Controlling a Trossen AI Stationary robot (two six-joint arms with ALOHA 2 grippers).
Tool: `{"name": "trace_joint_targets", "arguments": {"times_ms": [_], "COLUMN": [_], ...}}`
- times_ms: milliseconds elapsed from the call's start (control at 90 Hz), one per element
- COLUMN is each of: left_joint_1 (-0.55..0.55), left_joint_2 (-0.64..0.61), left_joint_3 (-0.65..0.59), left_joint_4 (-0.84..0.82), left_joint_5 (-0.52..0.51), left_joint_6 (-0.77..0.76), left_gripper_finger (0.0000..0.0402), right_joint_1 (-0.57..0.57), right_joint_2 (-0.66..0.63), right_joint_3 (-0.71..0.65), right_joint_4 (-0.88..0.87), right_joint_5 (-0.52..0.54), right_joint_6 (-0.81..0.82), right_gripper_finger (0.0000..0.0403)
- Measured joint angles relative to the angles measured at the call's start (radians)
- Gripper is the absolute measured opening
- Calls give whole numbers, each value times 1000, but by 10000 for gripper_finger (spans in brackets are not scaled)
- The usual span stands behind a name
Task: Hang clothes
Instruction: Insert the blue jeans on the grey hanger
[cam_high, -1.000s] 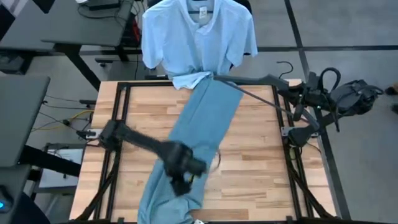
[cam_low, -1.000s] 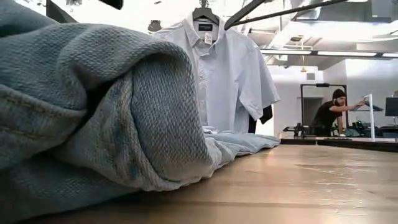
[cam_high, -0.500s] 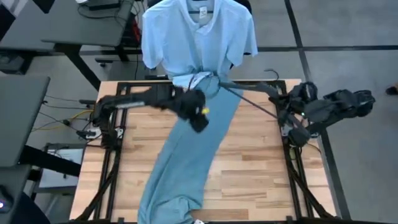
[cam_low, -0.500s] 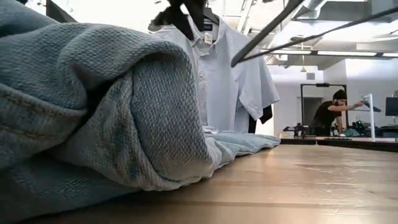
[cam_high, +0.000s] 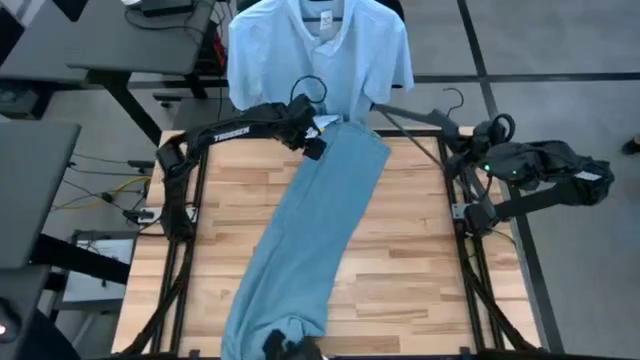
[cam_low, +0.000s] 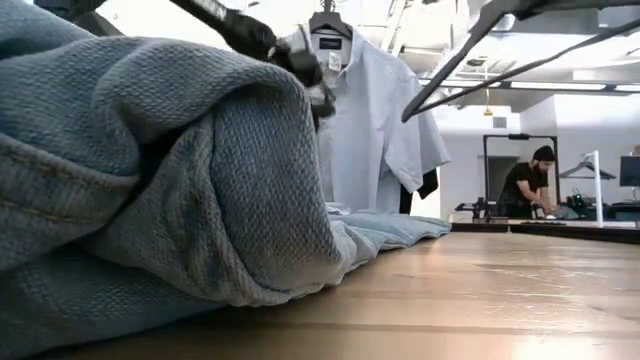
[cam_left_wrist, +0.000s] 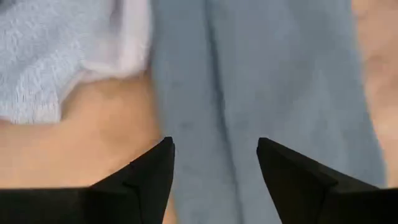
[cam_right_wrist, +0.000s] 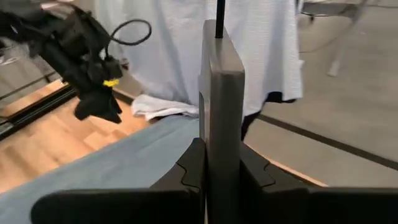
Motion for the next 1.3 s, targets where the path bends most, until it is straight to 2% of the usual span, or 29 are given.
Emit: {"name": "trace_joint_targets", "arguments": {"times_ms": [244, 511, 844, 1056, 1211, 1300], "left_joint_1": [55, 60, 48, 39, 36, 21], "left_joint_2": [150, 152, 151, 148, 83, 10], "left_joint_3": [-5, -3, -3, -3, -4, -4], "left_joint_4": [136, 241, 214, 98, 6, 17], "left_joint_5": [77, 92, 118, 129, 142, 108], "left_joint_6": [70, 140, 222, 289, 312, 317], "left_gripper_finger": [214, 214, 214, 214, 212, 209], "right_joint_1": [-51, -57, -57, -57, -57, -57], "right_joint_2": [4, 11, 62, 89, 89, 88], "right_joint_3": [0, 0, 0, 0, 0, 0], "right_joint_4": [5, 9, 15, 14, 12, 12], "right_joint_5": [-6, -6, -25, -34, -56, -56], "right_joint_6": [35, 69, 76, 77, 78, 71], "right_gripper_finger": [28, 28, 28, 28, 28, 28]}}
